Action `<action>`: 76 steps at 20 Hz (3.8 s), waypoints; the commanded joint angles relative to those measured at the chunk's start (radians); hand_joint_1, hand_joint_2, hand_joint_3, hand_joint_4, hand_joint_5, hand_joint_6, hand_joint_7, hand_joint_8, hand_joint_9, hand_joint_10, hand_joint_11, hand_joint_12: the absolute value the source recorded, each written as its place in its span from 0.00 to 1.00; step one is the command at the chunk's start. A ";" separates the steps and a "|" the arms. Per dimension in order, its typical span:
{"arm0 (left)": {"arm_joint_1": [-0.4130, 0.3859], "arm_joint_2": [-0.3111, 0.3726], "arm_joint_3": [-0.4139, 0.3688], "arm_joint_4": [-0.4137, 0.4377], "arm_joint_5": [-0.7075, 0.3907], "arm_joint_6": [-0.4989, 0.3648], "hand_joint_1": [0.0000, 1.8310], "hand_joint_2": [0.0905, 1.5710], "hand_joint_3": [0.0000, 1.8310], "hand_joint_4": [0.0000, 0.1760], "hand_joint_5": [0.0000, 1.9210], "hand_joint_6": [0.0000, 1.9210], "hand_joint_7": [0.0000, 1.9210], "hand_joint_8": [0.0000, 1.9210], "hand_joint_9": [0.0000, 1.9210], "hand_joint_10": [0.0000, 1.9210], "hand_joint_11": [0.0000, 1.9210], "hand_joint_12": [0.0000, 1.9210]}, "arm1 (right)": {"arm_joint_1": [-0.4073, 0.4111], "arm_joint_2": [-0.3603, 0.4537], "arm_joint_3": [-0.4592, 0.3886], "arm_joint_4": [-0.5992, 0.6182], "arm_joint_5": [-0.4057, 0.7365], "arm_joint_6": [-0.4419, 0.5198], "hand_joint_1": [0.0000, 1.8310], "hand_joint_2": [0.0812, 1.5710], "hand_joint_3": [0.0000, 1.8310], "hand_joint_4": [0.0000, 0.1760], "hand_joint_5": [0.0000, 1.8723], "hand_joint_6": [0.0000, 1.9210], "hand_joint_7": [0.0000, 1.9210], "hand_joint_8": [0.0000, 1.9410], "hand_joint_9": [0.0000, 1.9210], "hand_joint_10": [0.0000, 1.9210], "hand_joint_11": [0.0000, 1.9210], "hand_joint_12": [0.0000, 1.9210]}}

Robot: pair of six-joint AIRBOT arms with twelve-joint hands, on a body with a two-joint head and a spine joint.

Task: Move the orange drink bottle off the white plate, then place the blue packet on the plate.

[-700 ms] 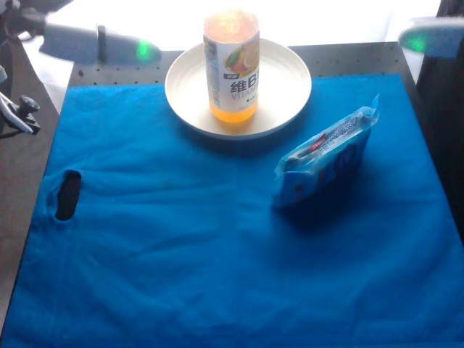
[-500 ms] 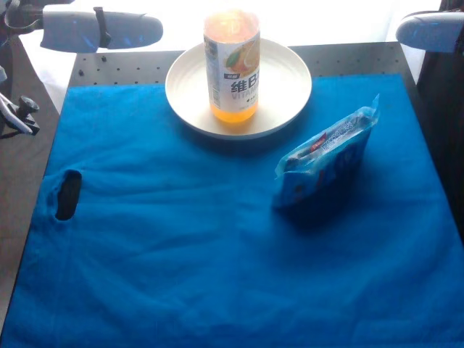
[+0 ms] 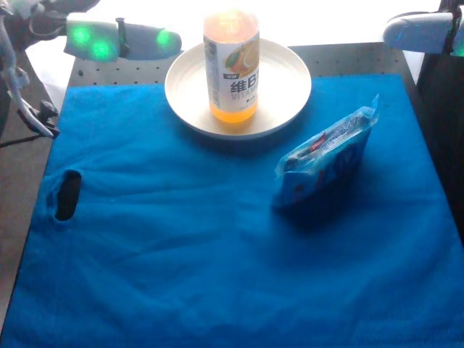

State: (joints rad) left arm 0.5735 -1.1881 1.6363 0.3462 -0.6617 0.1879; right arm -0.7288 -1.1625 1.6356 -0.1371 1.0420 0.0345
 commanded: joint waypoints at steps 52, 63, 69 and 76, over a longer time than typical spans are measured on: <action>-0.006 -0.316 0.248 -0.025 -0.039 -0.211 0.41 0.51 0.00 0.00 0.11 0.00 0.17 0.00 0.14 0.01 0.08 0.04 | 0.063 -0.007 -0.028 -0.015 0.121 0.010 0.25 0.60 0.00 0.43 0.14 0.00 0.14 0.00 0.08 0.00 0.00 0.31; -0.009 -0.335 0.280 -0.030 -0.106 -0.297 0.65 0.72 0.00 0.00 0.48 0.51 0.47 0.62 0.53 0.07 0.22 0.72 | 0.064 -0.008 -0.032 -0.015 0.122 0.010 0.25 0.59 0.00 0.45 0.13 0.00 0.13 0.00 0.08 0.00 0.00 0.28; -0.028 -0.311 0.268 -0.030 -0.141 -0.306 0.66 0.70 0.00 0.00 0.45 0.59 0.55 0.46 0.60 0.02 0.37 0.50 | 0.065 -0.010 -0.032 -0.015 0.122 0.010 0.27 0.57 0.00 0.46 0.13 0.00 0.13 0.00 0.07 0.00 0.00 0.26; -0.055 -0.213 0.186 -0.030 -0.195 -0.298 0.64 0.70 0.01 0.13 0.48 0.54 0.51 0.47 0.57 0.02 0.30 0.65 | 0.065 -0.012 -0.033 -0.015 0.123 0.010 0.24 0.58 0.00 0.49 0.13 0.00 0.13 0.01 0.08 0.01 0.00 0.35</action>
State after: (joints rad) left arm 0.5404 -1.3983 1.8122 0.3779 -0.7120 -0.0906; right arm -0.6823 -1.1748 1.6043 -0.2028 1.0500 0.0372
